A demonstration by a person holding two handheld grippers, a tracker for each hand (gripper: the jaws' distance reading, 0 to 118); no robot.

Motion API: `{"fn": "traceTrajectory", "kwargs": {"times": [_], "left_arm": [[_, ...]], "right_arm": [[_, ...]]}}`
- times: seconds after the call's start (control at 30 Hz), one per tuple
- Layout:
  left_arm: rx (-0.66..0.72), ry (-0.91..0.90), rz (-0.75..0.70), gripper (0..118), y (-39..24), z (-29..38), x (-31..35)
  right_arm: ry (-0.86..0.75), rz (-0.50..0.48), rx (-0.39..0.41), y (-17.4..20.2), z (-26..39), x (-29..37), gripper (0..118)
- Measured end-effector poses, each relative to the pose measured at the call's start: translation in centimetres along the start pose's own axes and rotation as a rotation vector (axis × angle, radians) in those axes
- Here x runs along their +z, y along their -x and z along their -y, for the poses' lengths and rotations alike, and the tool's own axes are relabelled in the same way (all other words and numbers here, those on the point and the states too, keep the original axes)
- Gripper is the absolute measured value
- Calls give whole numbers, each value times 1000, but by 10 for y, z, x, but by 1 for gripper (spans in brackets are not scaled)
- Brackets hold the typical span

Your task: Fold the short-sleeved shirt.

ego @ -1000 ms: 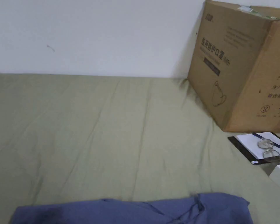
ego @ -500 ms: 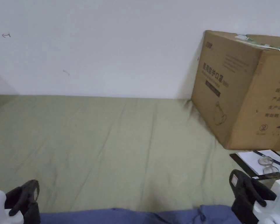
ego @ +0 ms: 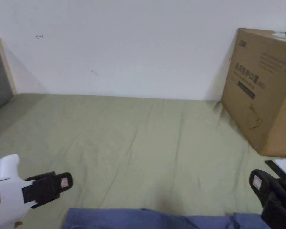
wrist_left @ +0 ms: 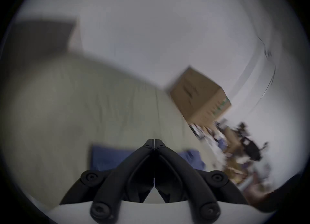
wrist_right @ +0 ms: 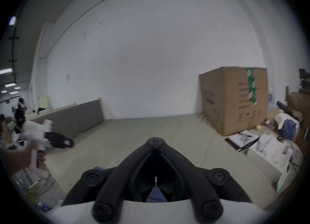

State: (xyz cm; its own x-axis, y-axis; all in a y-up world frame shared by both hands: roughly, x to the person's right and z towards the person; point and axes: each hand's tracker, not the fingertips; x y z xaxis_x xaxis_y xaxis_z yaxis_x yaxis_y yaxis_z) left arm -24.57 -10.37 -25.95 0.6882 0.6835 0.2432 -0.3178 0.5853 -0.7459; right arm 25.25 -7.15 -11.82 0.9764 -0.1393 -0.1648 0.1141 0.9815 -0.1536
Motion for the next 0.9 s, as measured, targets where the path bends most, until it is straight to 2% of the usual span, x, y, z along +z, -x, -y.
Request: {"fn": "traceTrajectory", "kwargs": {"times": [0.07, 0.1, 0.13, 0.17, 0.23, 0.33, 0.47, 0.53, 0.6, 0.67, 0.73, 0.77, 0.8, 0.83, 0.87, 0.9], "left_arm": [[143, 181, 27, 0, 53, -4, -16], [163, 202, 19, 6, 72, -2, -21], [179, 202, -6, 24, 89, 2, -25], [227, 236, -4, 50, 112, 4, -32], [298, 297, 61, 114, 140, 14, -41], [295, 282, 56, 117, 171, 23, -56], [545, 370, 250, 117, 208, 39, -86], [632, 373, 330, 118, 225, 44, -101], [669, 354, 488, 118, 230, 47, -116], [632, 360, 460, 118, 225, 52, -136], [496, 390, 447, 117, 209, 48, -149], [418, 384, 401, 111, 201, 49, -153], [355, 368, 311, 92, 195, 48, -154], [302, 359, 202, 29, 192, 48, -156], [241, 361, -16, 4, 191, 50, -161], [274, 377, -70, 5, 205, 61, -164]], "right_arm": [[50, -14, -4, 2, 5, -6, 0], [82, -19, 4, 4, 8, -10, 0], [105, -22, 8, 5, 12, -15, 0], [125, -17, 15, 7, 16, -20, 0], [175, -13, 21, 12, 23, -30, 0], [221, -13, 22, 17, 29, -42, 0], [277, -10, 18, 16, 38, -57, 0], [302, -4, 18, 15, 42, -63, 0], [326, -1, 3, 14, 46, -68, 0], [348, 3, -20, 13, 49, -74, 0], [363, 5, -37, 13, 52, -79, 0], [367, 6, -43, 14, 54, -81, 0], [374, 5, -50, 14, 55, -83, 0], [379, 4, -56, 14, 55, -85, 0], [379, 3, -60, 17, 55, -84, 0], [379, 1, -65, 17, 55, -83, 0]]}}
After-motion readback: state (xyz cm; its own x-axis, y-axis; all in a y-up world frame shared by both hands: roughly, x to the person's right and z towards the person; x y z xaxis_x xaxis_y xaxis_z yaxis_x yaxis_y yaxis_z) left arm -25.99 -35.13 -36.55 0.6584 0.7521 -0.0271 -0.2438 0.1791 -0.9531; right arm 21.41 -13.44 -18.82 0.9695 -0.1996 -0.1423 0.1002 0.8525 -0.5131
